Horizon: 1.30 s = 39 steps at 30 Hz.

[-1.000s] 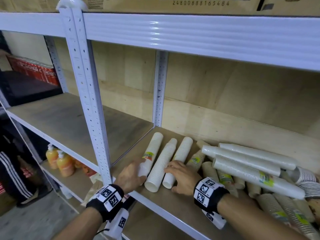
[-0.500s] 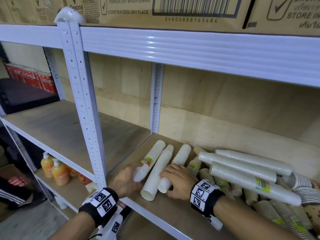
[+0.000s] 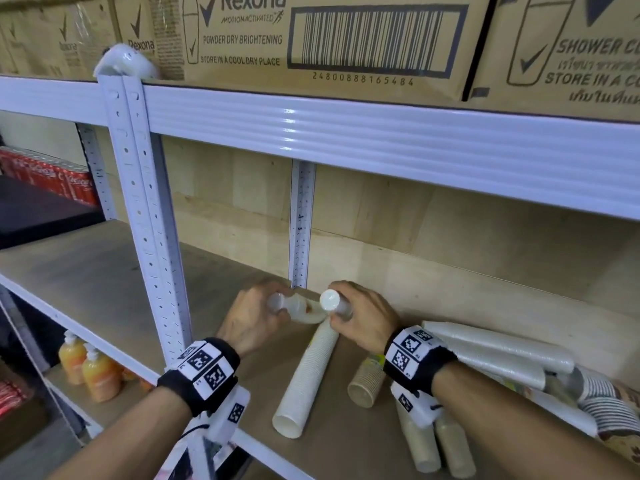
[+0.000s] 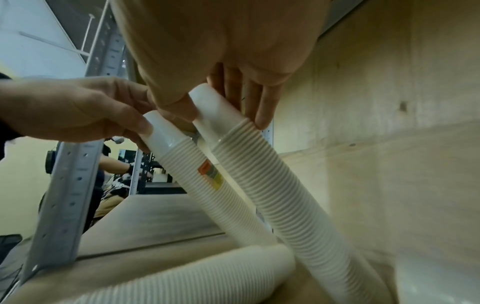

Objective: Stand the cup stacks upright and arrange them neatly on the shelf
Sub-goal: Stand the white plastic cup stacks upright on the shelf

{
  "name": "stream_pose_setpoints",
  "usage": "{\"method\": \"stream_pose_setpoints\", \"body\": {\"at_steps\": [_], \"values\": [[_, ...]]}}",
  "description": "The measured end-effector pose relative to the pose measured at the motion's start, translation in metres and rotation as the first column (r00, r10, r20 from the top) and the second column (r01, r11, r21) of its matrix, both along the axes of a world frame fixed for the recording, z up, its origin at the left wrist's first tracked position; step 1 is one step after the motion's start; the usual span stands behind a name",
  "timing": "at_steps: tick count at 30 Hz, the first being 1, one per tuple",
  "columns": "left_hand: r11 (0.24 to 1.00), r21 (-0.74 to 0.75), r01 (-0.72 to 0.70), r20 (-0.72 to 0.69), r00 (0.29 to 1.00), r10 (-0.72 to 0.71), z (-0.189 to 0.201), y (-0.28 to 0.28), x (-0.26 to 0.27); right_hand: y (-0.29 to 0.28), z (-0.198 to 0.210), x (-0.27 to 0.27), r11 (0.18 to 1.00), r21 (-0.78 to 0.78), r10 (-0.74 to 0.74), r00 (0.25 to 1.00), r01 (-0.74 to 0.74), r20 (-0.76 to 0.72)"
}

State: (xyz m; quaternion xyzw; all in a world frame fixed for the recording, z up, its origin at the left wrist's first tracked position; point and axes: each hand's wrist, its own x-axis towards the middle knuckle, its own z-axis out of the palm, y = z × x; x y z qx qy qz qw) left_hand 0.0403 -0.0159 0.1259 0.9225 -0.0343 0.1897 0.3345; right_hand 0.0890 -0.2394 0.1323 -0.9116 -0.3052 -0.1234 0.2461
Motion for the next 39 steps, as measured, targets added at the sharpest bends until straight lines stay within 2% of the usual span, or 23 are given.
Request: {"method": "stream_pose_setpoints", "body": {"at_steps": [9, 19, 26, 32, 36, 39], "values": [[0.996, -0.090, 0.013, 0.096, 0.995, -0.004, 0.039, -0.007, 0.048, -0.012, 0.056, 0.034, 0.934, 0.315, -0.185, 0.983, 0.171, 0.014], [0.999, -0.037, -0.022, 0.109, 0.994, 0.026, 0.072, 0.000, 0.087, 0.028, 0.094, 0.066, 0.866, 0.484, -0.126, 0.991, 0.127, -0.035], [0.999, -0.039, -0.028, 0.051, 0.998, 0.030, 0.080, 0.007, 0.101, 0.066, 0.067, 0.096, 0.879, 0.444, -0.120, 0.983, 0.170, -0.139], [0.998, -0.062, -0.006, 0.035, 0.999, 0.008, 0.079, 0.009, 0.115, 0.070, 0.046, 0.112, 0.893, 0.388, -0.162, 0.967, 0.229, -0.197], [0.997, -0.077, -0.002, -0.013, 1.000, 0.001, 0.075, 0.012, 0.127, 0.069, 0.045, 0.120, 0.902, 0.363, -0.160, 0.963, 0.232, -0.218], [1.000, -0.012, -0.005, 0.005, 1.000, 0.005, 0.075, 0.012, 0.132, 0.070, 0.051, 0.125, 0.919, 0.319, -0.171, 0.963, 0.232, -0.208]]}}
